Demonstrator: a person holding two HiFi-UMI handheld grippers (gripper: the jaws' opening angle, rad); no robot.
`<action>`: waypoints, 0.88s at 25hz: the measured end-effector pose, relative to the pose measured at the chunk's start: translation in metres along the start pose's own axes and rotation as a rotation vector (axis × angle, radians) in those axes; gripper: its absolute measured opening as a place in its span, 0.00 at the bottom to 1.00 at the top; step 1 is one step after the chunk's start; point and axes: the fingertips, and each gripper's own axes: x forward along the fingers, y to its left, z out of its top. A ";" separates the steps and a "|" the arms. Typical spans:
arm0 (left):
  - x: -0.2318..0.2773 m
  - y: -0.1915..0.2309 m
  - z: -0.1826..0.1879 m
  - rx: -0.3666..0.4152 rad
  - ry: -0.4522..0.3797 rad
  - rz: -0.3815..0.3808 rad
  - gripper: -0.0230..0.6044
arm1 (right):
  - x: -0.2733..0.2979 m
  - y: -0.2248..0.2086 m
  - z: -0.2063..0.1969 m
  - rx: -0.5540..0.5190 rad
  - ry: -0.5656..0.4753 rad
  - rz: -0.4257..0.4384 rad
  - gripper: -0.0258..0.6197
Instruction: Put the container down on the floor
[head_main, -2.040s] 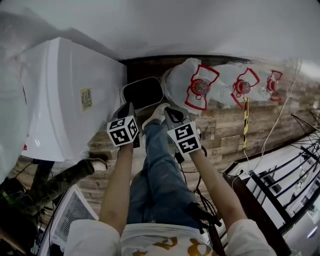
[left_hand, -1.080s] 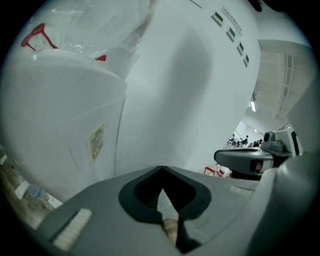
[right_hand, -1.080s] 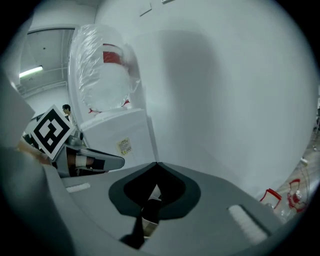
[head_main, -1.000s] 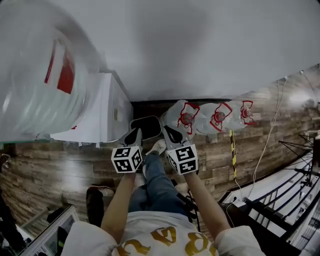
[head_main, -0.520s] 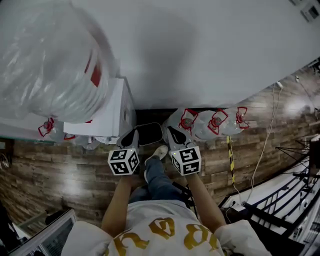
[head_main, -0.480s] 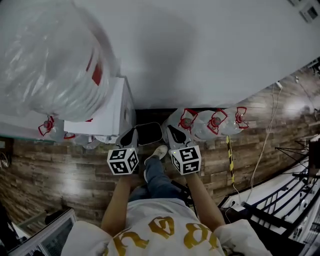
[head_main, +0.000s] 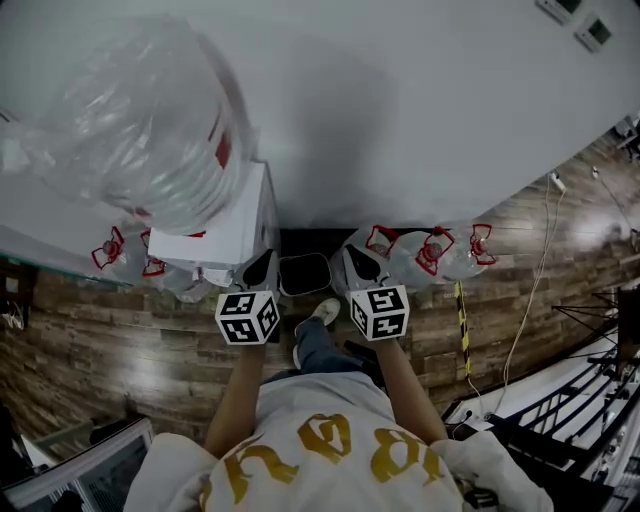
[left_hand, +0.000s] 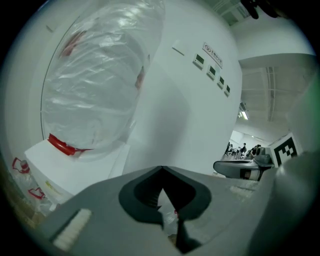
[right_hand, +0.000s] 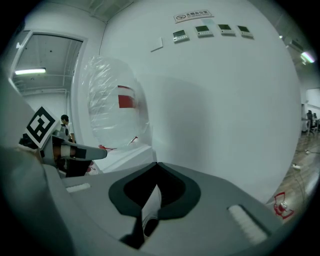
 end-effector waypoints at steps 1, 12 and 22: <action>-0.003 -0.003 0.003 0.009 -0.006 -0.003 0.04 | -0.002 -0.001 0.002 0.003 -0.006 -0.005 0.08; -0.019 -0.006 0.008 0.000 -0.028 -0.001 0.04 | -0.019 0.002 0.005 0.000 -0.027 -0.021 0.08; -0.020 -0.008 0.009 0.001 -0.029 0.009 0.04 | -0.028 0.004 -0.008 0.024 -0.017 -0.012 0.08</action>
